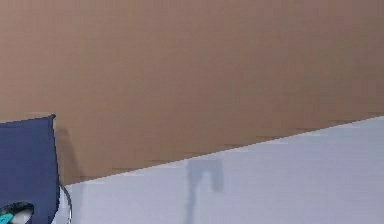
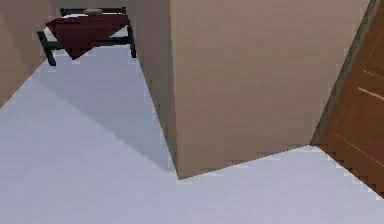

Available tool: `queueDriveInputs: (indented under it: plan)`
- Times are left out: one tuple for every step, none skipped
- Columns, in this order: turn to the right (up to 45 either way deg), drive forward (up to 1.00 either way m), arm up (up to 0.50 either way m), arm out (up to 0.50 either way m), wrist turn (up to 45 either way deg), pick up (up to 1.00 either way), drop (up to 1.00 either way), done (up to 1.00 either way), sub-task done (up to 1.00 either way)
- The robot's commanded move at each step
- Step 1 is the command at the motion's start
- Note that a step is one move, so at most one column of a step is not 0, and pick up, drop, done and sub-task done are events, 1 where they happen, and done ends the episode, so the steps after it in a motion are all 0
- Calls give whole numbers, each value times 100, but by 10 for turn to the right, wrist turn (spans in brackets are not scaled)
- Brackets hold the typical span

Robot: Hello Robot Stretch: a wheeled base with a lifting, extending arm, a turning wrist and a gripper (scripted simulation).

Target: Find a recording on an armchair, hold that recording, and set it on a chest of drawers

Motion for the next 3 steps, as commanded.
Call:
queueDriveInputs:
  plan:
    - [-180,0,0,0,0,0,0,0,0]
    - [0,45,0,0,0,0,0,0,0]
    - [-450,0,0,0,0,0,0,0,0]
